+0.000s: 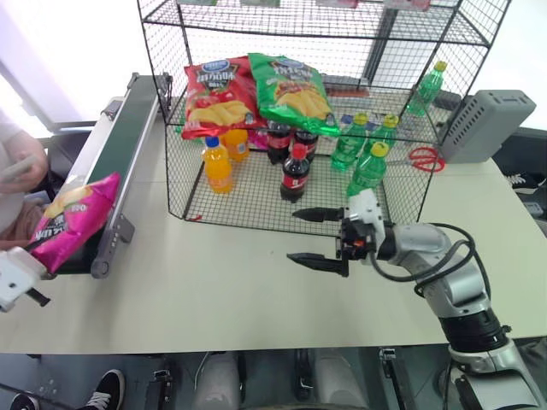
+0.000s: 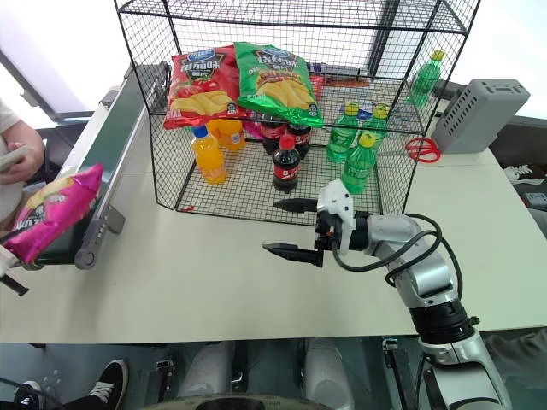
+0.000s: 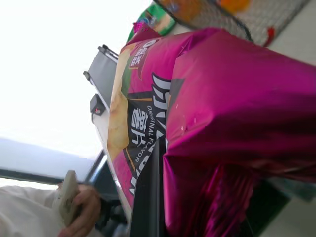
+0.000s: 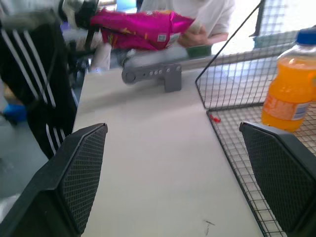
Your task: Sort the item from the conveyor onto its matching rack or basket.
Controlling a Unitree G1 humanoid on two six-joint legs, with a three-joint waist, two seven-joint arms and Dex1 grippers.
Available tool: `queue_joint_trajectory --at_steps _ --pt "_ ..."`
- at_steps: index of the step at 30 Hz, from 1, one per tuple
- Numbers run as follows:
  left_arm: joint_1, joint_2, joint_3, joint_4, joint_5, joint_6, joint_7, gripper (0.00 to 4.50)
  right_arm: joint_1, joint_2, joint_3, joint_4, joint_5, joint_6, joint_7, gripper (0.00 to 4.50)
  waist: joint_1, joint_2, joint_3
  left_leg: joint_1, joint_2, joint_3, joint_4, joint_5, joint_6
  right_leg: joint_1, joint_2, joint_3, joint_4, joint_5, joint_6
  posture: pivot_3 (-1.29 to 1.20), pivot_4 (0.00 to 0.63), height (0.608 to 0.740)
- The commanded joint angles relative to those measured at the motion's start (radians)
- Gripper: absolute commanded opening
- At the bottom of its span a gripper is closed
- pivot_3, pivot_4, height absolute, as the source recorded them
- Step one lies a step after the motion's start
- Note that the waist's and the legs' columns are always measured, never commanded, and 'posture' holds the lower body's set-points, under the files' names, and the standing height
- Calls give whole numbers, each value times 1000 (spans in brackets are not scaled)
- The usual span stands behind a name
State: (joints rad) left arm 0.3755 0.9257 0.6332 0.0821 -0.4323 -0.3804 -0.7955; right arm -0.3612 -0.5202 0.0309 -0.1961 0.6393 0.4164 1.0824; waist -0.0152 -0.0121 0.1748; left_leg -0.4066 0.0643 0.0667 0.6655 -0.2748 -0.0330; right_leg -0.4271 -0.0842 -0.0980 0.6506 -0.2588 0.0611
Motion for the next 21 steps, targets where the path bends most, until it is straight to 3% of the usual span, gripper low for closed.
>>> queue_joint_trajectory --at_steps 1,5,8,13,21 --pt "54 -9 116 -142 -306 244 -139 35 -18 19 -71 -70 108 44 -31 4500 -1 0 0 0 0 0 0 0 0 0 1 1 0 0 0 0 150 740" --pt "162 6 218 -340 -724 659 -215 35 -1 -5 -62 -74 93 60 -31 4500 -1 0 0 1 1 0 0 0 0 0 2 2 0 0 0 0 150 740" --pt "203 13 197 -448 -904 860 -247 35 -25 -17 -66 -82 173 177 -50 4500 4 0 0 1 1 0 1 0 0 1 3 3 1 0 0 0 150 740" --pt "75 4 13 -565 -986 996 -249 35 -40 -62 -32 -106 234 294 5 4500 7 1 0 2 0 0 1 0 0 1 3 4 1 0 -1 0 150 740" --pt "-261 -108 -231 -494 -1203 1161 -137 35 -60 -99 -4 -96 294 455 22 4500 4 0 0 2 0 0 1 0 0 1 5 6 2 0 -1 0 150 740"
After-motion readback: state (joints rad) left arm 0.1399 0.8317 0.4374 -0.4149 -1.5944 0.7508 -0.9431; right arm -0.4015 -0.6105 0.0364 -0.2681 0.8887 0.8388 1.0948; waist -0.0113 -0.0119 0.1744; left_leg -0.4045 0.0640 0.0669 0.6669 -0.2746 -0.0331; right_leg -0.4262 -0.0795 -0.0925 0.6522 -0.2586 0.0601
